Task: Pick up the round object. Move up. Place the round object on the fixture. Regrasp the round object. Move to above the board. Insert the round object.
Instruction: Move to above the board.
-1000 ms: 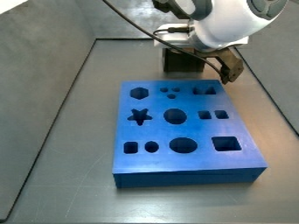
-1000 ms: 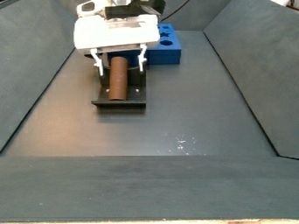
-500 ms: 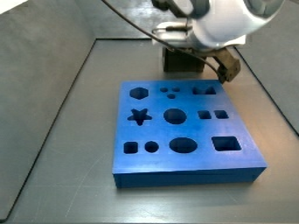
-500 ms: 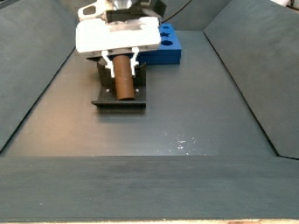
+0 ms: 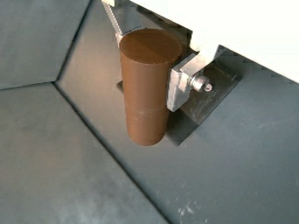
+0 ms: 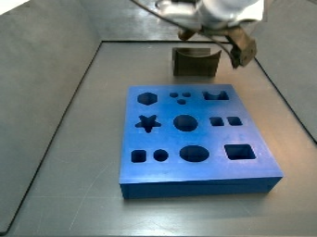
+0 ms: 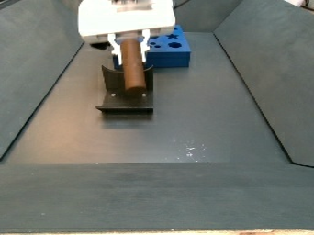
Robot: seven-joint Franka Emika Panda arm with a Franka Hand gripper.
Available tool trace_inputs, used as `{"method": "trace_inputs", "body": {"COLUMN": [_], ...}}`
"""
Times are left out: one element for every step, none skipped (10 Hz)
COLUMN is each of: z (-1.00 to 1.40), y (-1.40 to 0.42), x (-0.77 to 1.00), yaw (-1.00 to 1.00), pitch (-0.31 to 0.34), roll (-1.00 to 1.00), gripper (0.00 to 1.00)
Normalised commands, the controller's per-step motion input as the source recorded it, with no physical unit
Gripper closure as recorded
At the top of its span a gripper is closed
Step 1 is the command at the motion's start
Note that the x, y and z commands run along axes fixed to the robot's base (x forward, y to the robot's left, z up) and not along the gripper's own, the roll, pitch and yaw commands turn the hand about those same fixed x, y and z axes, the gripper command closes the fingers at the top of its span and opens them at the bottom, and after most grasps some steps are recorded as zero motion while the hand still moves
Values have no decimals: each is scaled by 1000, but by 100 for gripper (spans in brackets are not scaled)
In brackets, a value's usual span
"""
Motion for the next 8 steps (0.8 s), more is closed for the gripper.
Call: {"method": "trace_inputs", "body": {"z": [1000,1000,1000,1000,1000,1000,1000,1000], "y": [68,65,63,62,59,57,55,53], "x": [-139,-136,-136,-133,-131,-128,-126,-124], "yaw": [42,48,50,50,47,42,38,28], "pitch": [88,76,70,46,41,26,24,28], "roll": [-94,-80,-81,-85,-85,-88,-88,-84], "gripper": [100,100,100,100,100,100,100,100]}}
